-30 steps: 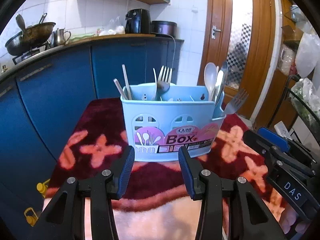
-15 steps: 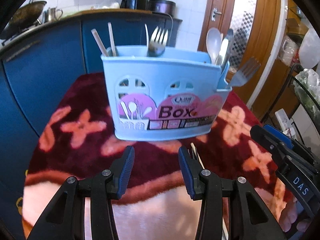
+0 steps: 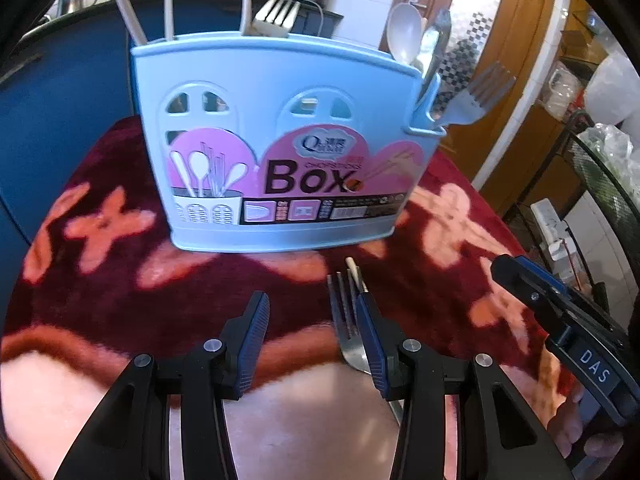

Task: Organize utensils
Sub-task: 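Withdraw both tools from the holder toward the chopstick and fork on the rug, then grasp the metal fork with the left tool while the right tool grasps the wooden chopstick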

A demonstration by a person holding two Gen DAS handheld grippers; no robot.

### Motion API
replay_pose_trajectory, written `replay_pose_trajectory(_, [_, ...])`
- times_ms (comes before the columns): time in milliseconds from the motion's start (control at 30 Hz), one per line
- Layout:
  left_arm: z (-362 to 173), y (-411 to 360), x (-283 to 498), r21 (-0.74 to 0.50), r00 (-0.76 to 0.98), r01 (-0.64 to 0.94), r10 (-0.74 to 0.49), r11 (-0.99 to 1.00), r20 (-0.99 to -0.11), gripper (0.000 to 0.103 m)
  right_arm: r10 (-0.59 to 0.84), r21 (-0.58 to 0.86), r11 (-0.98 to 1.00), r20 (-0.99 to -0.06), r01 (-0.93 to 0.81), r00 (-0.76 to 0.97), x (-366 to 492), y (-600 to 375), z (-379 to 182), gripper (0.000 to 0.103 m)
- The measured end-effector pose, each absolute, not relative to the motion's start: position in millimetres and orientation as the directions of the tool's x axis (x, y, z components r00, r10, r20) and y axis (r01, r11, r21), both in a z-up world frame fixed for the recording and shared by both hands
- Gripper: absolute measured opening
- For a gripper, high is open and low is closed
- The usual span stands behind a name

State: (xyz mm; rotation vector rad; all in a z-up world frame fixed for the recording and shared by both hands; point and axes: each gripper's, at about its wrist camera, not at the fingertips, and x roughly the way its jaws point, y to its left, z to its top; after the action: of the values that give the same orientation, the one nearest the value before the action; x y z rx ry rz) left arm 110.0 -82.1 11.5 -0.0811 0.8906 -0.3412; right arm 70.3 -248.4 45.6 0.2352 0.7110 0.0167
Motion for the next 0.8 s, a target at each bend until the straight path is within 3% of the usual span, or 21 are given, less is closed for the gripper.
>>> replay_pose_trajectory(100, [7, -84, 112, -0.240, 0.567, 0.281, -0.363, 0.929, -0.740, 0.045, 0.096, 0.226, 0.971, -0.647, 0.071, 0.756, 70, -252, 43, 0.043])
replay_pose_trajectory(167, [5, -85, 113, -0.263, 0.556, 0.294, -0.388, 0.919, -0.735, 0.034, 0.097, 0.230, 0.970, -0.648, 0.073, 0.756, 69, -253, 42, 0.043])
replay_pose_trajectory(400, [-6, -85, 121, -0.359, 0.504, 0.308, -0.472, 0.881, -0.723, 0.022, 0.100, 0.230, 0.970, -0.653, 0.072, 0.751, 68, -255, 37, 0.043])
replay_pose_trajectory(467, [-8, -85, 122, -0.392, 0.494, 0.316, -0.503, 0.864, -0.709, 0.013, 0.102, 0.233, 0.970, -0.657, 0.072, 0.747, 69, -255, 36, 0.043])
replay_pose_trajectory(800, [-2, -85, 117, -0.384, 0.518, 0.329, -0.505, 0.862, -0.690, 0.004, 0.108, 0.233, 0.970, -0.663, 0.067, 0.741, 68, -252, 34, 0.043])
